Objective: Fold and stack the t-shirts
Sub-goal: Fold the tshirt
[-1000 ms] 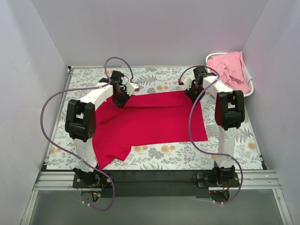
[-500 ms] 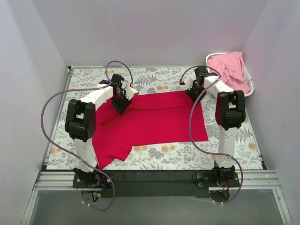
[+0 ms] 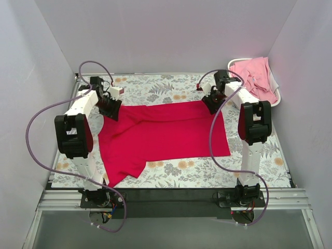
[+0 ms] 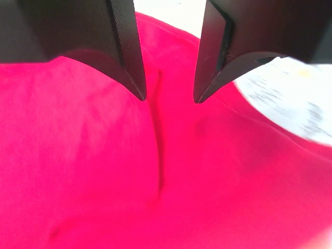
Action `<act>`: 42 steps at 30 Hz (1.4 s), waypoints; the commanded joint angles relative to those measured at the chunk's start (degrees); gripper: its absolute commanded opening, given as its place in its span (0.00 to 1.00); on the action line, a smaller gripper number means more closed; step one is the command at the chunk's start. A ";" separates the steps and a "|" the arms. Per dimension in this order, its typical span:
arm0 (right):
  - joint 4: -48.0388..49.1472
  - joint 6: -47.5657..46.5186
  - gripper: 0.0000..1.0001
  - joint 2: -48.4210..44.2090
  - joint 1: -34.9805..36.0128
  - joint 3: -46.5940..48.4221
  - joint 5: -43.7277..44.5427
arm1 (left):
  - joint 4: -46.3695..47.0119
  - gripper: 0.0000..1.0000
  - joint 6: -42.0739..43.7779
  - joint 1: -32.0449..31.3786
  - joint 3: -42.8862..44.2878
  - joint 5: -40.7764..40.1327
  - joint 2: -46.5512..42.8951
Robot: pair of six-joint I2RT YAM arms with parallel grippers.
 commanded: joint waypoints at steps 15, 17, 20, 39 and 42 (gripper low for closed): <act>14.99 29.10 0.63 7.56 25.12 25.84 -27.76 | 4.95 0.47 -5.98 3.62 -21.93 7.47 -19.07; 25.01 32.35 0.71 7.56 26.10 22.57 -28.12 | 6.62 0.47 -6.51 3.80 -23.42 8.17 -20.04; 34.07 38.15 0.72 10.62 27.33 21.84 -29.26 | 8.29 0.47 -7.65 4.68 -24.65 9.66 -21.01; 53.42 48.18 0.58 22.06 32.34 23.61 -25.39 | 10.31 0.45 -10.11 7.40 -26.07 11.69 -18.38; 53.86 48.45 0.57 22.94 32.87 23.70 -24.96 | 10.23 0.45 -10.02 7.58 -26.15 11.52 -18.11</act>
